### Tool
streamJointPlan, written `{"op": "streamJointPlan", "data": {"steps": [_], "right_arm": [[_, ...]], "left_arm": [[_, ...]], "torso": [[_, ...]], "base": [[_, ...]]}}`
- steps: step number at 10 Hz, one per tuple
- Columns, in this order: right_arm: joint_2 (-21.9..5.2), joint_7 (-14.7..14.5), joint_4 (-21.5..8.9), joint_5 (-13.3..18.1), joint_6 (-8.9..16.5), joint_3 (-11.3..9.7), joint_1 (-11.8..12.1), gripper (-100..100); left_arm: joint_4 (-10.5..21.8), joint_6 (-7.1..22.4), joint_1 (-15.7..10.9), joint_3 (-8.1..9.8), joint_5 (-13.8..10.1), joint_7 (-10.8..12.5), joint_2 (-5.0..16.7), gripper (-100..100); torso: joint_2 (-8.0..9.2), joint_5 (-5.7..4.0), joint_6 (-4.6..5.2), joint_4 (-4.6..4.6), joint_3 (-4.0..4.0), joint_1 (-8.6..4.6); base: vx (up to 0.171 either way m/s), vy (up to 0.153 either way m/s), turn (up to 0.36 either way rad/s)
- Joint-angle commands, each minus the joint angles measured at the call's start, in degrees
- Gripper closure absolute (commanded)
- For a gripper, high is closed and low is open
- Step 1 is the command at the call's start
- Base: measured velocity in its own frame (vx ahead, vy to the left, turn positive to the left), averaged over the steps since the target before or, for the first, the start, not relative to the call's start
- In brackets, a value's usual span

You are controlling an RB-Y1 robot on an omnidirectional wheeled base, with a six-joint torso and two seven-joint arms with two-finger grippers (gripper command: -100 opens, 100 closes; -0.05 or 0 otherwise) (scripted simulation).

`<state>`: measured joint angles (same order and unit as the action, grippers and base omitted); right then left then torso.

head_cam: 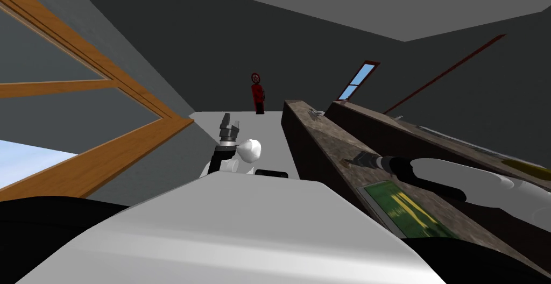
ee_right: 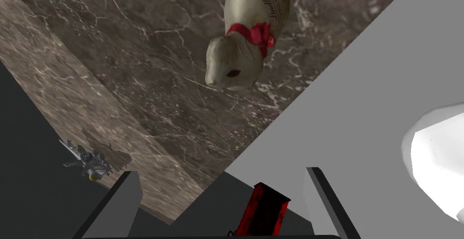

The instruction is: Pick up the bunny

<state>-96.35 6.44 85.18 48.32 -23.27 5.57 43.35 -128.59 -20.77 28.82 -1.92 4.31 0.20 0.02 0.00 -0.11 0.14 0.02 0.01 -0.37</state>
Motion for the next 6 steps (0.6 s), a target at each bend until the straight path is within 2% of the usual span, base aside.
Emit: {"op": "streamJointPlan", "data": {"steps": [1,2,3,4,5,6], "right_arm": [[-1.9,-0.61,-0.3,1.6,0.25,-2.41,1.19,-100],[-1.9,-0.61,-0.3,1.6,0.25,-2.41,1.19,-100],[-2.05,-0.97,-0.39,2.34,0.02,-4.34,2.11,-100],[-2.03,-0.53,0.12,2.16,0.66,-4.15,1.28,-100],[-2.1,-0.4,0.21,2.25,0.86,-4.43,1.33,0],[-0.25,-1.41,-0.22,2.65,1.78,-5.38,1.31,-100]], "left_arm": [[0.0,0.0,0.0,0.0,0.0,0.0,0.0,0],[0.0,0.0,0.0,0.0,0.0,0.0,0.0,0],[0.0,0.0,0.01,0.0,0.0,0.0,0.0,0],[0.0,0.0,0.0,0.0,0.0,0.0,0.0,0],[0.0,0.0,0.01,0.0,0.0,0.0,0.0,0],[0.0,0.0,0.01,0.0,0.0,0.0,0.0,0]], "torso": [[0.0,0.0,0.0,0.0,0.0,0.0],[-0.02,-0.01,-0.02,-0.01,-0.01,-0.08],[-0.04,-0.01,0.02,0.0,-0.02,-0.04],[-0.05,-0.02,0.02,-0.01,-0.03,-0.05],[-0.04,0.01,0.02,0.0,-0.02,0.06],[-0.03,0.04,0.02,0.0,-0.01,0.17]], "base": [[-0.001,-0.081,0.208],[0.002,-0.067,0.073],[0.008,-0.068,0.048],[0.004,-0.036,0.017],[0.001,-0.006,-0.002],[0.038,0.005,0.098]]}}
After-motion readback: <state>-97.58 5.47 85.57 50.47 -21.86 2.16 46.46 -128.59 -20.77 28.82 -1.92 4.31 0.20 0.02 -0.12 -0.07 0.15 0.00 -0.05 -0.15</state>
